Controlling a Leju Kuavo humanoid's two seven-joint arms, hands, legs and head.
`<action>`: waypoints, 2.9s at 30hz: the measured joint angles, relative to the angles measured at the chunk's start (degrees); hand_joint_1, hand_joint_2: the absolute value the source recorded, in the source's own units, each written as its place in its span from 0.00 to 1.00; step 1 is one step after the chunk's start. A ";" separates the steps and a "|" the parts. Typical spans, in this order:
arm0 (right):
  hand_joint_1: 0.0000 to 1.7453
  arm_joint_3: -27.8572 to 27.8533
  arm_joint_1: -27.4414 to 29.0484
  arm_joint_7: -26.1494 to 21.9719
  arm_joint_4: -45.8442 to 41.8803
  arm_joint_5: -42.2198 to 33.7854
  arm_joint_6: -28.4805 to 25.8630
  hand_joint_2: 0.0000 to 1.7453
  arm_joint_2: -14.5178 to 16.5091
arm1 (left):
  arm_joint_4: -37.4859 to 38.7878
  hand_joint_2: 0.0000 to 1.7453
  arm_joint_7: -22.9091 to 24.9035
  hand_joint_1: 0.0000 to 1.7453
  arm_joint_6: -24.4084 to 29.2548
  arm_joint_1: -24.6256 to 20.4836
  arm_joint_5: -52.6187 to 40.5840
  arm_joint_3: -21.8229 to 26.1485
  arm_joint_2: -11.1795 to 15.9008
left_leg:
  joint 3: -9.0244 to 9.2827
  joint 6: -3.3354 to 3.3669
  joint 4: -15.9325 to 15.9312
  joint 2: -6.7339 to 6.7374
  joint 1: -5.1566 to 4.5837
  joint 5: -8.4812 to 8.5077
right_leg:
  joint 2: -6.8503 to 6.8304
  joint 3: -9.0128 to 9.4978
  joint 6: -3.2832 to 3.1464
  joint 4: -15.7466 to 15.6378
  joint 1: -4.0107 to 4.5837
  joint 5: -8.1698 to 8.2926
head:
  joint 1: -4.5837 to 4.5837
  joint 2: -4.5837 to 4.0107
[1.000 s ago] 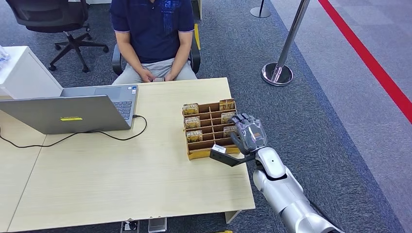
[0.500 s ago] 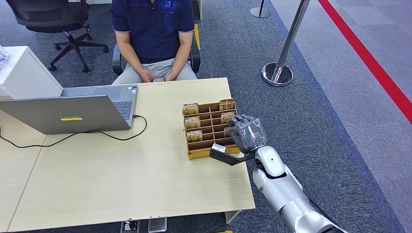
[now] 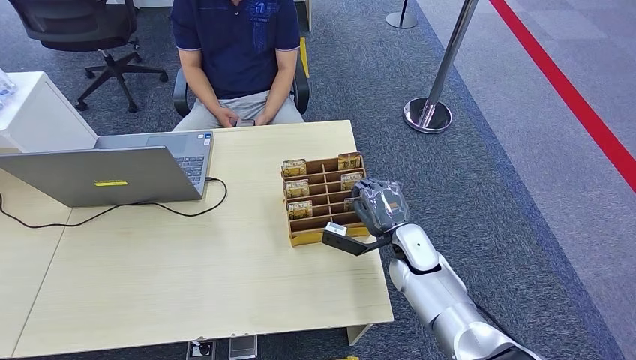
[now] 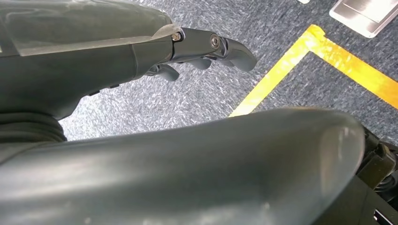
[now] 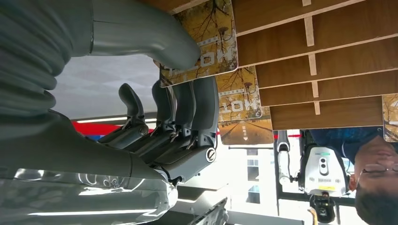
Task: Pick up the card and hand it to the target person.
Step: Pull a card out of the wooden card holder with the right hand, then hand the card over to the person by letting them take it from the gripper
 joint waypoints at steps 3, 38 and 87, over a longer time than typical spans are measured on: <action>0.87 0.14 -0.17 -0.17 0.40 -0.32 -0.07 1.00 0.00 | 0.00 0.50 -0.79 0.00 0.08 0.00 0.09 0.00 0.00 | 0.01 -0.01 0.00 0.00 0.00 0.02 | 0.00 0.00 -0.01 0.00 0.00 0.03 | -0.03 0.00; 0.89 -4.00 2.05 -8.04 -9.05 -19.30 2.47 1.00 -1.52 | 0.00 1.00 -1.34 0.00 -0.69 -0.73 0.70 -0.08 0.13 | -0.11 0.05 0.01 0.00 0.00 0.23 | 0.00 -0.08 0.05 -0.01 0.00 0.22 | -0.02 0.00; 0.89 -1.39 -15.52 -13.15 -1.53 -26.43 3.02 1.00 9.03 | 0.17 1.00 -2.25 0.00 0.76 -1.66 0.70 -0.66 0.11 | -0.31 0.05 0.01 -0.07 0.00 0.31 | -0.05 -0.23 0.04 0.06 0.00 0.23 | 0.00 0.00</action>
